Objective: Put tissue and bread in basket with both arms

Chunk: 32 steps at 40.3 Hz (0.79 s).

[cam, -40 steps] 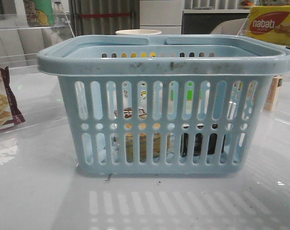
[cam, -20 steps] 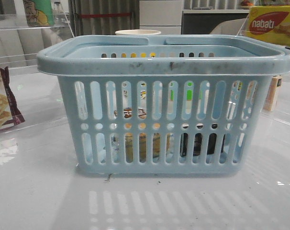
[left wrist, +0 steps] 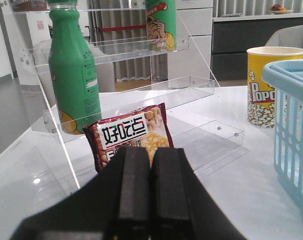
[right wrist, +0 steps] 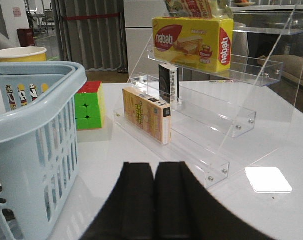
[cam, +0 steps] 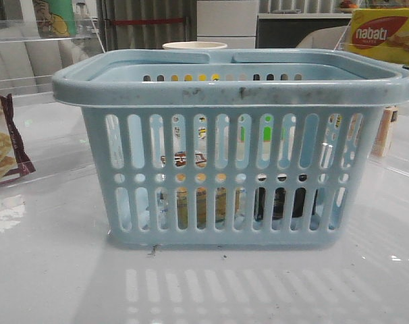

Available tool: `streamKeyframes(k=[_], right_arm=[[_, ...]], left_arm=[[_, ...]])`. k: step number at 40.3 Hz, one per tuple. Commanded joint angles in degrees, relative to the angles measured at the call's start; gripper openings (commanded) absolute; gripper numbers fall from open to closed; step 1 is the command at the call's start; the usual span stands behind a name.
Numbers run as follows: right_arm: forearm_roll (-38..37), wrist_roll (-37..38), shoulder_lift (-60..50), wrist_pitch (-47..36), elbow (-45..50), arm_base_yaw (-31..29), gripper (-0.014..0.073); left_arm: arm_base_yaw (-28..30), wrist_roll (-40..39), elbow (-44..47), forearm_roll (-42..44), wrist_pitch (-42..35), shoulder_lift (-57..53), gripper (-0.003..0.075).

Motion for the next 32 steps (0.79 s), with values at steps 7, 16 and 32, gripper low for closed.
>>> streamKeyframes(k=[7,16,32], right_arm=[[-4.8,-0.3,-1.0,-5.5,0.1,-0.2,0.0067],[-4.8,-0.3,-1.0,-5.5,0.1,-0.2,0.0067],[-4.8,-0.3,-1.0,-5.5,0.1,0.4,0.0067]], left_arm=[[0.0,-0.1,0.1,0.0,-5.2,-1.0,0.0091],[0.0,-0.1,0.1,0.0,-5.2,-1.0,0.0091],[0.0,-0.1,0.1,0.0,-5.2,-1.0,0.0091]])
